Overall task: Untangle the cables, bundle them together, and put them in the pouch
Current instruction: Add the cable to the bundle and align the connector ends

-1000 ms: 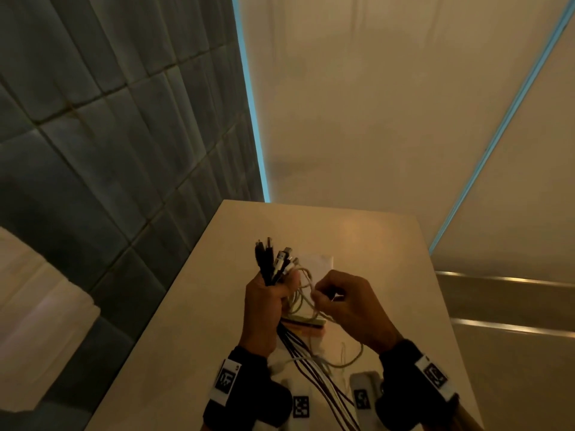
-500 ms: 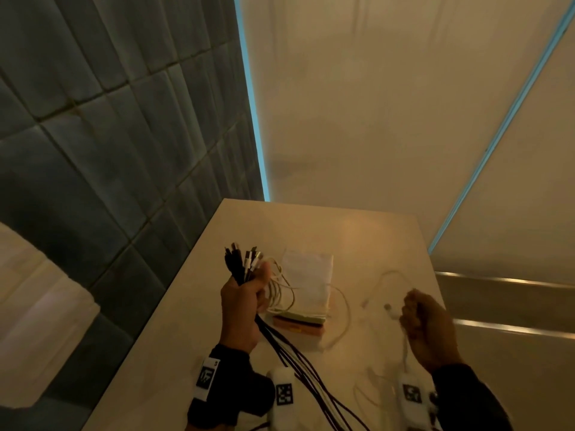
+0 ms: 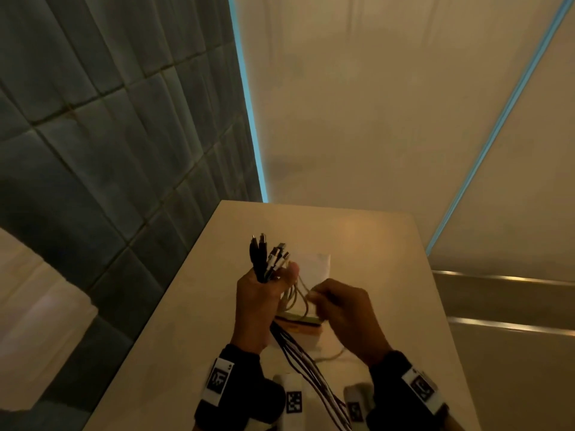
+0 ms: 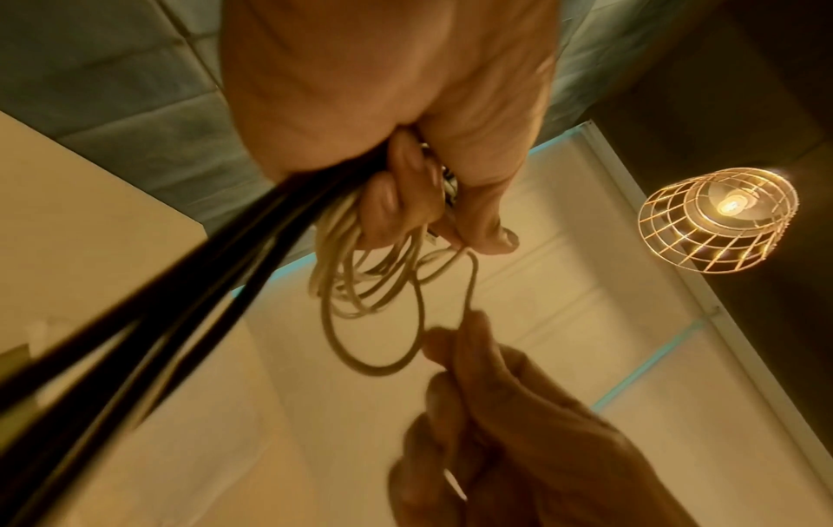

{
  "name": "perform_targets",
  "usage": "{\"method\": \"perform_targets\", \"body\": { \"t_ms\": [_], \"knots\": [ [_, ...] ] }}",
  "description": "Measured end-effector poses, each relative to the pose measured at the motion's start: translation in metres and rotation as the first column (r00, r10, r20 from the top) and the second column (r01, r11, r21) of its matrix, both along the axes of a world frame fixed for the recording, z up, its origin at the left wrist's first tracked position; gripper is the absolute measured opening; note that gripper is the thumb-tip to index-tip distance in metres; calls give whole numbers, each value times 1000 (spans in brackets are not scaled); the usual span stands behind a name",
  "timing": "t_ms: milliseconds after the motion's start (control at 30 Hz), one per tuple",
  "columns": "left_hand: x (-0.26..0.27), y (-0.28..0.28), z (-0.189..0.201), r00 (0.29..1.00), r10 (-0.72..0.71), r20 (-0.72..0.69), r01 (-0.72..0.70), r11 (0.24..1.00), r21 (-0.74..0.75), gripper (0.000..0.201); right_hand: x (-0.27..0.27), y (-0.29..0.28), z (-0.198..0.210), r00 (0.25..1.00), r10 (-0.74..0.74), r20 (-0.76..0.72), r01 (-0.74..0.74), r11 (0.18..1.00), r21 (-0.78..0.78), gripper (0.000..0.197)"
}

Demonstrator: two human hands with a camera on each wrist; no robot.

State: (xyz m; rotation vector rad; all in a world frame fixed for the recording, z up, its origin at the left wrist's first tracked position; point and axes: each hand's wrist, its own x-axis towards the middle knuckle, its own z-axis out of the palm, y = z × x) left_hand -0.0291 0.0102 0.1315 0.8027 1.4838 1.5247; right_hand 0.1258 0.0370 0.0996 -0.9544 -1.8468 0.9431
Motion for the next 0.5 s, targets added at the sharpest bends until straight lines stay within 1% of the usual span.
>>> {"method": "perform_targets", "body": {
  "t_ms": [33,67,100,133,200,233,300,367,433,500],
  "knots": [
    [-3,-2,2,1000,12,29,-12,1000,7,13,4,6,-3,998,-49,-46,49,999,-16,15],
    [-7,-2,1,998,16,68,-18,1000,22,16,10,11,-5,991,-113,-69,109,993,-54,20],
    [-12,-3,0,995,21,97,-23,999,25,26,18,16,-6,980,-172,-96,162,982,-101,22],
    [-15,-3,-2,995,18,94,-20,1000,22,34,25,20,-7,969,-218,-120,198,968,-155,22],
    [-15,-3,-3,998,1,70,-3,1000,22,39,33,26,-10,956,-252,-151,202,936,-289,24],
    [-13,-3,-2,997,-7,76,6,1000,13,39,34,26,-9,958,-234,-166,162,918,-361,25],
    [-11,-3,0,995,-30,91,30,1000,6,39,35,22,-5,969,-125,-211,15,889,-458,27],
    [-11,-3,3,996,-57,65,56,998,8,34,35,18,5,981,-4,-192,-83,893,-443,27],
    [-9,-4,7,995,-99,18,99,995,7,25,31,14,19,987,55,-150,-112,908,-404,25],
    [-4,-4,11,986,-165,-8,165,986,15,19,23,12,31,983,114,-146,-163,906,-390,21]
  ]
}}
